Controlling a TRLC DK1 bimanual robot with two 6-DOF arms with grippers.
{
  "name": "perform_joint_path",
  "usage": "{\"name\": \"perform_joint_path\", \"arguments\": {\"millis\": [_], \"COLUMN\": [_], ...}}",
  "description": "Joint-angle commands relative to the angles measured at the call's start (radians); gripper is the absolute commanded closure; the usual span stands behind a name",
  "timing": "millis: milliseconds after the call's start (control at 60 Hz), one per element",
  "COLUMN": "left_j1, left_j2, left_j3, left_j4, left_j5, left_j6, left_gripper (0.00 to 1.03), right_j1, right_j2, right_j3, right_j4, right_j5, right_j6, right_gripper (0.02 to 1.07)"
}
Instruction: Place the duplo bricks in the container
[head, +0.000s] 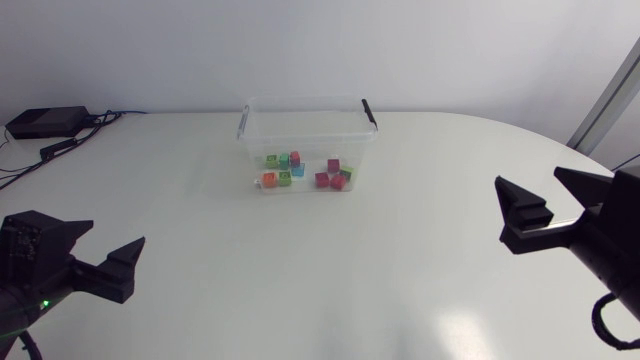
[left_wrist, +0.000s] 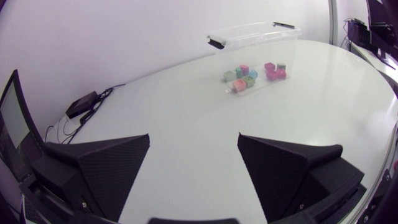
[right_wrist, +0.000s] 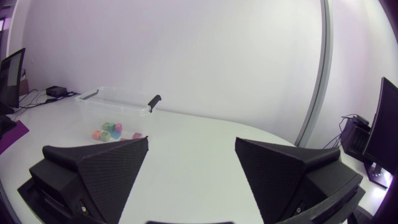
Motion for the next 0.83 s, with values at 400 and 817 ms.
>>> {"name": "perform_joint_path", "arguments": {"millis": [400, 817], "left_j1": [0.024, 0.033], "left_j2": [-0.255, -0.380], "left_j3": [-0.211, -0.308], "left_j4": [0.220, 0.329], "left_j5": [0.001, 0.001], "left_j6": [-0.203, -0.294], "left_gripper": [0.04, 0.04], "right_j1": [-0.191, -0.286], "right_j2": [-0.258, -0.386], "right_j3": [-0.258, -0.378], "right_j4": [0.073, 0.107], "right_j5": [-0.135, -0.205], "right_j6": [0.051, 0.074], "right_gripper": [0.06, 0.06]}}
